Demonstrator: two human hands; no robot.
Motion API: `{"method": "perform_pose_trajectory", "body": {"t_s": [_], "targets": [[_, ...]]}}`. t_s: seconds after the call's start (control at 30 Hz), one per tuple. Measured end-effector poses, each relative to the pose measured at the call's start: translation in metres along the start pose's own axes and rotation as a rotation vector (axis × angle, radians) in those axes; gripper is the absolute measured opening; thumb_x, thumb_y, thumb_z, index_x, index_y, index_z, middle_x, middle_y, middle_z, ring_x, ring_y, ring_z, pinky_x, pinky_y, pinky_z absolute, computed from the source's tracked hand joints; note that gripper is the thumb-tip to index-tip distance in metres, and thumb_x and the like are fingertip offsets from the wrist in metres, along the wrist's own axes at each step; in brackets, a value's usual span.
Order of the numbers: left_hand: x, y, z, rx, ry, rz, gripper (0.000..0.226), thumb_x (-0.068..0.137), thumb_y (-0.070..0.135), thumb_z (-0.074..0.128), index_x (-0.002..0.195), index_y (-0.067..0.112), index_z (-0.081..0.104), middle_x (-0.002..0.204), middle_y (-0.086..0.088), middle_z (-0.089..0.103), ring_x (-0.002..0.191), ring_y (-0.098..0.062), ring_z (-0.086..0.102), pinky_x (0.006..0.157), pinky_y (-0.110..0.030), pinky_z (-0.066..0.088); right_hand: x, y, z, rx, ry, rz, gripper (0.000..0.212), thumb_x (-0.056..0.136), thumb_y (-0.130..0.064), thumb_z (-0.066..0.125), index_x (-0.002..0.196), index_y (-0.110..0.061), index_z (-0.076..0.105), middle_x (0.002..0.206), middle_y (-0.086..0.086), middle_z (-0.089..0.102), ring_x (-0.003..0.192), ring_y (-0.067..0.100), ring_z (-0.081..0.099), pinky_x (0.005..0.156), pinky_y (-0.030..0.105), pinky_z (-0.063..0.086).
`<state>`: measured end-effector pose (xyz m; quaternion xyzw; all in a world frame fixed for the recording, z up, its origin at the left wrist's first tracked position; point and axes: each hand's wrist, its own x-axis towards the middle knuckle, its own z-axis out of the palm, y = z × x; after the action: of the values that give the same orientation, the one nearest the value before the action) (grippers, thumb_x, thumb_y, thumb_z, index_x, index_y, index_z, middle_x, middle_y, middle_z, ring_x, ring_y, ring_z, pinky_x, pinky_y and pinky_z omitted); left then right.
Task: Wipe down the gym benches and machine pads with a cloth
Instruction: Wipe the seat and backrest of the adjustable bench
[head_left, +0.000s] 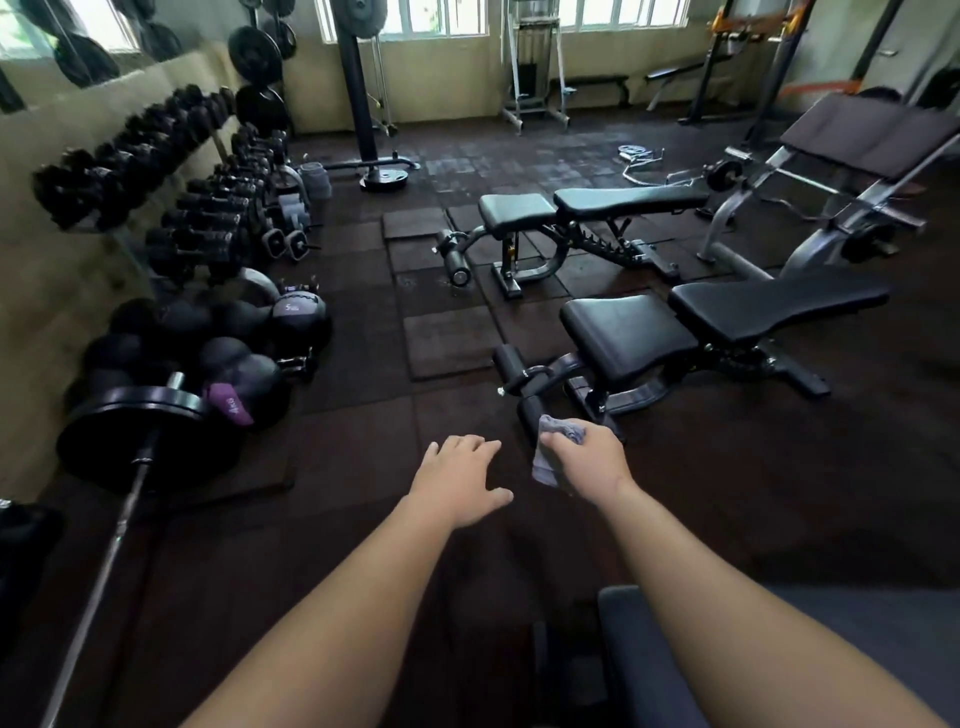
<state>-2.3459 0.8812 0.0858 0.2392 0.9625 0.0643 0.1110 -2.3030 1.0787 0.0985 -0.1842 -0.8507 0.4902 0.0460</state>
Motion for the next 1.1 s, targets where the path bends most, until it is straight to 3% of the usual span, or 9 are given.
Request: {"method": "perform_pose_trajectory", "body": {"t_s": [0.23, 0.37, 0.53, 0.63, 0.73, 0.87, 0.93, 1.03, 1.1], "targets": [[0.112, -0.043, -0.024, 0.051, -0.023, 0.063, 0.080, 0.092, 0.064, 0.057, 0.160, 0.030, 0.031, 0.163, 0.003, 0.035, 0.152, -0.024, 0.026, 0.126, -0.054, 0.018, 0.100, -0.010, 0.024, 0.051, 0.089, 0.061, 0.023, 0.083, -0.033, 0.068, 0.078, -0.011, 0.071, 0.075, 0.004, 0.071, 0.084, 0.027, 0.067, 0.078, 0.037, 0.050], [0.190, -0.053, -0.047, 0.050, -0.029, 0.111, 0.079, 0.092, 0.062, 0.058, 0.159, 0.030, 0.033, 0.162, 0.003, 0.036, 0.151, -0.023, 0.026, 0.125, -0.054, 0.019, 0.171, -0.017, 0.013, -0.004, 0.128, 0.097, 0.019, 0.089, -0.023, 0.067, 0.083, -0.006, 0.072, 0.082, 0.011, 0.072, 0.085, 0.029, 0.064, 0.076, 0.037, 0.046], [0.281, -0.054, -0.079, 0.043, -0.006, 0.182, 0.076, 0.090, 0.063, 0.058, 0.156, 0.032, 0.037, 0.159, 0.004, 0.040, 0.148, -0.024, 0.030, 0.123, -0.053, 0.022, 0.253, -0.032, -0.008, 0.045, 0.224, 0.160, 0.020, 0.088, -0.025, 0.068, 0.073, -0.010, 0.066, 0.065, -0.004, 0.062, 0.071, 0.018, 0.057, 0.063, 0.029, 0.042], [0.334, -0.051, -0.089, 0.042, -0.011, 0.244, 0.074, 0.089, 0.063, 0.058, 0.154, 0.033, 0.039, 0.156, 0.004, 0.042, 0.147, -0.023, 0.032, 0.122, -0.054, 0.024, 0.293, -0.037, -0.018, 0.076, 0.266, 0.202, 0.020, 0.087, -0.025, 0.067, 0.080, -0.006, 0.069, 0.070, 0.001, 0.066, 0.071, 0.018, 0.057, 0.063, 0.029, 0.044], [0.395, -0.044, -0.100, 0.066, -0.019, 0.315, 0.074, 0.089, 0.065, 0.058, 0.153, 0.032, 0.041, 0.155, 0.003, 0.044, 0.146, -0.024, 0.033, 0.121, -0.053, 0.025, 0.335, -0.038, -0.031, 0.092, 0.331, 0.218, 0.022, 0.085, -0.028, 0.068, 0.079, -0.007, 0.069, 0.071, 0.003, 0.068, 0.075, 0.023, 0.062, 0.068, 0.033, 0.047], [0.470, -0.024, -0.112, 0.089, -0.023, 0.452, 0.076, 0.089, 0.066, 0.059, 0.154, 0.031, 0.041, 0.154, 0.002, 0.045, 0.146, -0.026, 0.034, 0.119, -0.054, 0.025, 0.385, -0.016, -0.052, 0.204, 0.452, 0.283, 0.024, 0.079, -0.038, 0.071, 0.090, -0.017, 0.078, 0.092, 0.004, 0.077, 0.094, 0.025, 0.072, 0.088, 0.046, 0.058], [0.502, -0.007, -0.119, 0.101, -0.020, 0.520, 0.077, 0.089, 0.066, 0.059, 0.154, 0.031, 0.041, 0.155, 0.003, 0.044, 0.146, -0.025, 0.034, 0.119, -0.052, 0.026, 0.403, -0.008, -0.067, 0.288, 0.513, 0.333, 0.031, 0.073, -0.045, 0.071, 0.091, -0.021, 0.076, 0.089, 0.005, 0.076, 0.091, 0.029, 0.075, 0.084, 0.053, 0.061], [0.545, 0.026, -0.124, 0.124, -0.025, 0.625, 0.077, 0.088, 0.066, 0.059, 0.154, 0.030, 0.041, 0.154, 0.004, 0.045, 0.146, -0.024, 0.034, 0.120, -0.051, 0.027, 0.414, -0.016, -0.091, 0.410, 0.636, 0.387, 0.021, 0.081, -0.032, 0.074, 0.089, -0.013, 0.076, 0.089, 0.008, 0.076, 0.085, 0.030, 0.076, 0.068, 0.040, 0.063], [0.571, 0.055, -0.123, 0.144, -0.039, 0.687, 0.077, 0.089, 0.066, 0.059, 0.154, 0.031, 0.041, 0.153, 0.004, 0.046, 0.145, -0.024, 0.035, 0.120, -0.051, 0.028, 0.422, -0.009, -0.109, 0.432, 0.690, 0.419, 0.021, 0.077, -0.035, 0.074, 0.088, -0.017, 0.078, 0.093, 0.004, 0.077, 0.088, 0.027, 0.076, 0.071, 0.041, 0.064]]}}
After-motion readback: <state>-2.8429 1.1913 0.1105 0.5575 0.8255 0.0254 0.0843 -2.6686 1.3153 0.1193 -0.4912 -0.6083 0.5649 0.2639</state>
